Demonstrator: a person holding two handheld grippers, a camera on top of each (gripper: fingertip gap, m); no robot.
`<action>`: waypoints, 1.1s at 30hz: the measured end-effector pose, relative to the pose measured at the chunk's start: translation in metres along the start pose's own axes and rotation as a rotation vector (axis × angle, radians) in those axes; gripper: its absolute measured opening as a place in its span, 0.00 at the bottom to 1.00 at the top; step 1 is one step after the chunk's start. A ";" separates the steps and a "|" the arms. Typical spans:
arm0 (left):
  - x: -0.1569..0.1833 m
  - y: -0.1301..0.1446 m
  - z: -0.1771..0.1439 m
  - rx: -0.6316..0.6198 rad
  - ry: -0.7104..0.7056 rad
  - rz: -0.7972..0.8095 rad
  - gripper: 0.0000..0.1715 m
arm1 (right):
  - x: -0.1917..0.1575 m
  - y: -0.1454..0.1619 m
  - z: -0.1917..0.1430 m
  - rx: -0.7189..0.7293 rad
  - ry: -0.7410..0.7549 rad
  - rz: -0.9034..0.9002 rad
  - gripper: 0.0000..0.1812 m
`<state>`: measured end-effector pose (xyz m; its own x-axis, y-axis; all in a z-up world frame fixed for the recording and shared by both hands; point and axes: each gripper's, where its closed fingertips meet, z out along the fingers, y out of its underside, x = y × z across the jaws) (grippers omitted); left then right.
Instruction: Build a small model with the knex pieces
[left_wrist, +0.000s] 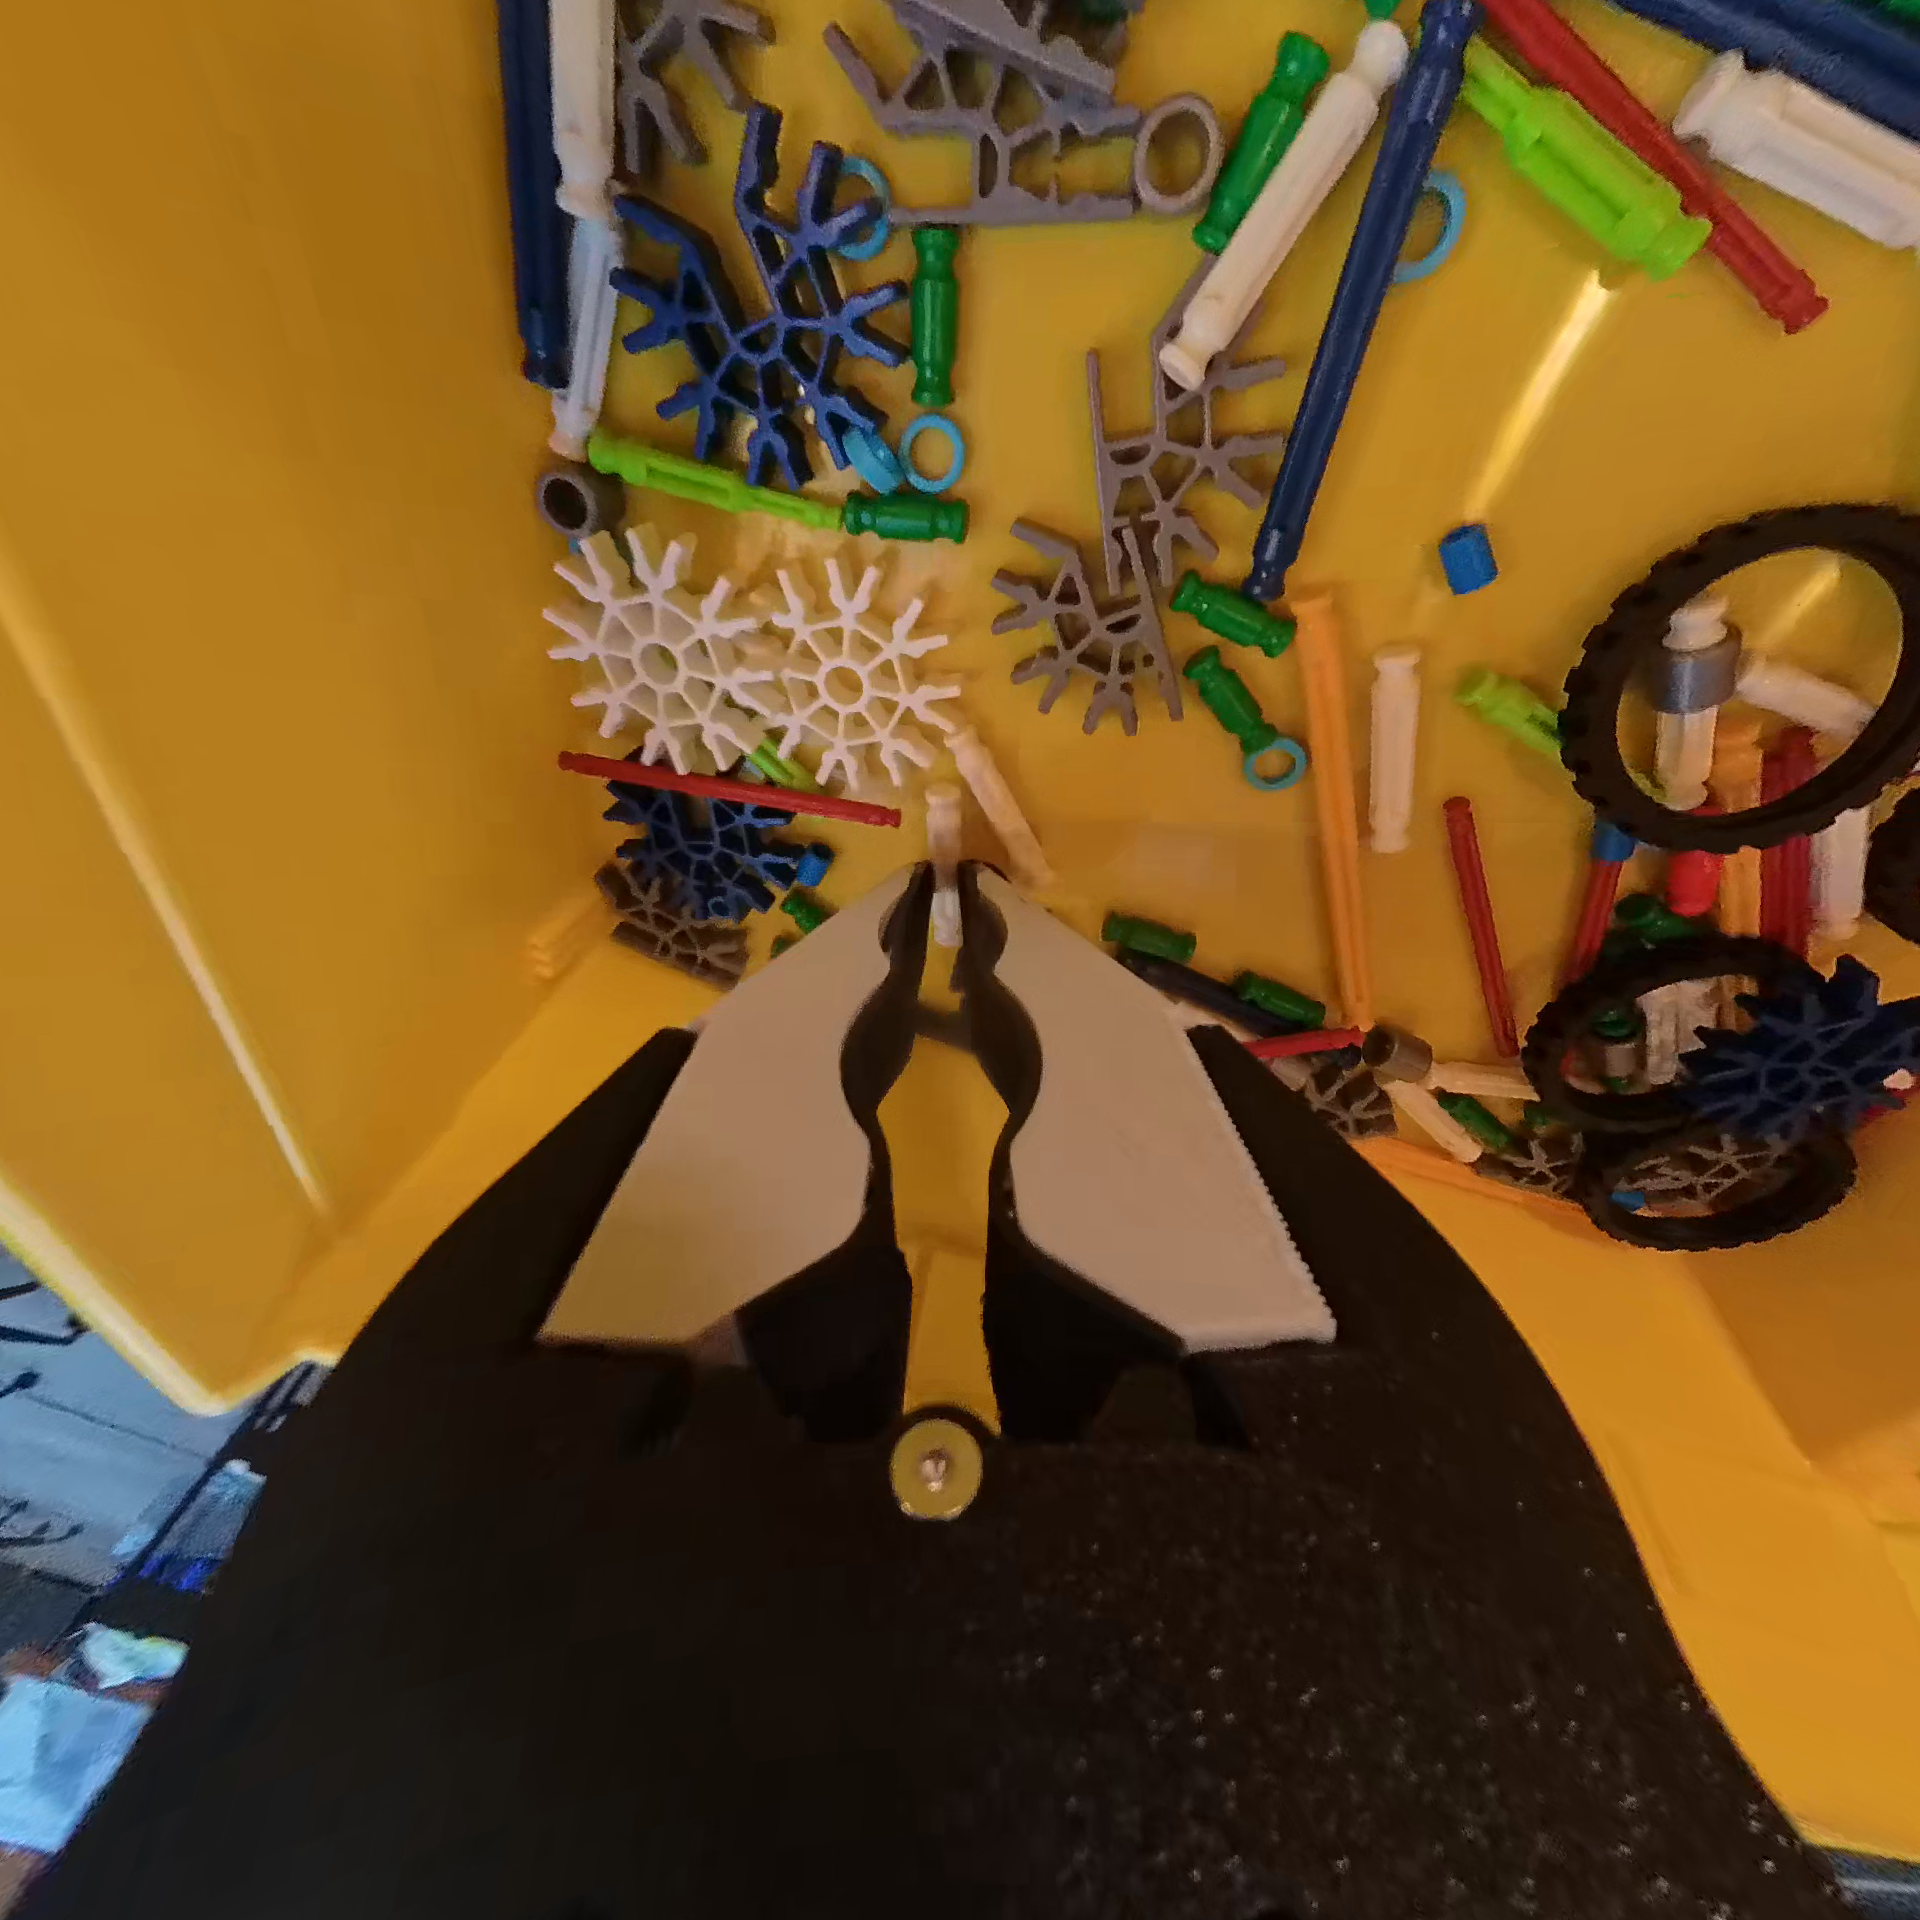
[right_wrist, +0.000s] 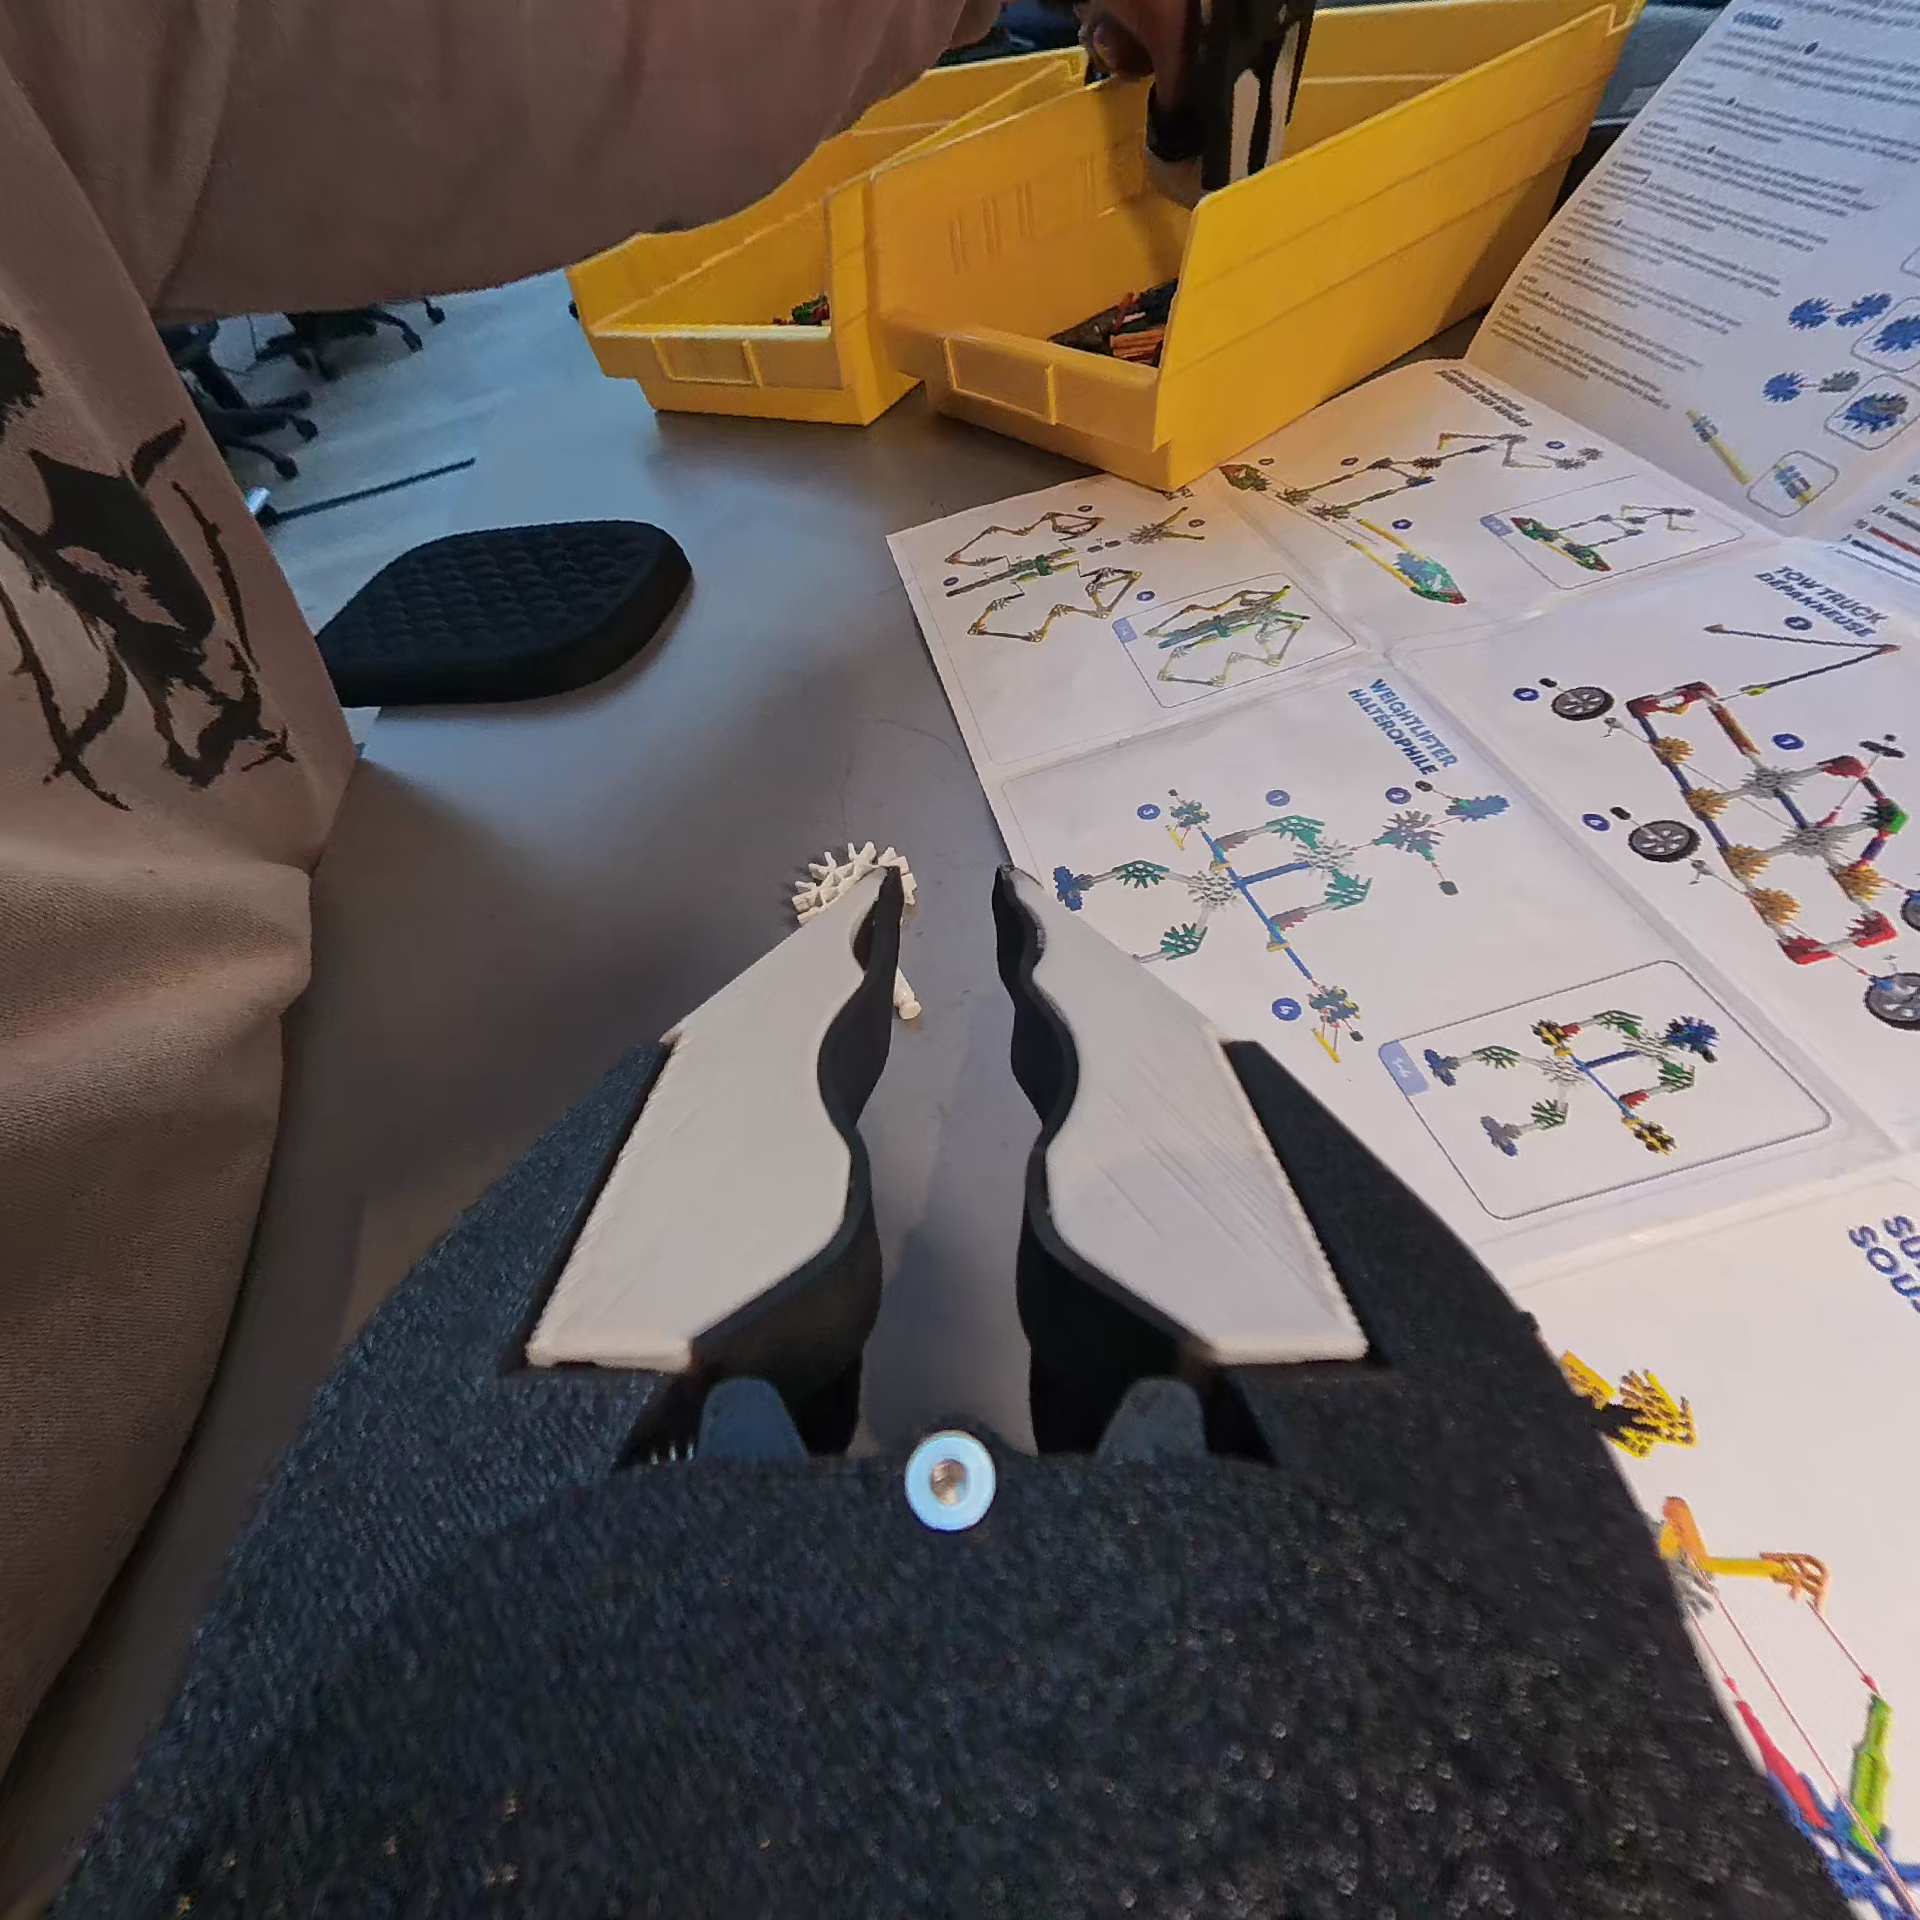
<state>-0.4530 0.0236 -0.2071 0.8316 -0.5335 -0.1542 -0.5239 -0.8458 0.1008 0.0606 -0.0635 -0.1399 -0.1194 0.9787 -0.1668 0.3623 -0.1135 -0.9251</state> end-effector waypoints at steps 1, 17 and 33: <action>0.001 0.002 -0.005 0.001 -0.020 0.018 0.02 | 0.000 -0.002 -0.001 0.009 0.004 -0.002 0.09; 0.367 -0.061 -0.105 0.493 0.102 0.507 0.02 | 0.037 -0.008 -0.021 -0.076 0.316 -0.107 0.36; 0.403 -0.081 -0.091 0.545 0.202 0.478 0.09 | 0.043 -0.013 -0.053 -0.007 0.447 -0.103 0.47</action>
<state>-0.0590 -0.1229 -0.1883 0.4807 -0.8765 -0.0269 -0.8099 -0.4319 -0.3970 0.0995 -0.0114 -0.1175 0.2544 0.9628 0.0910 0.3755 -0.0116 -0.9267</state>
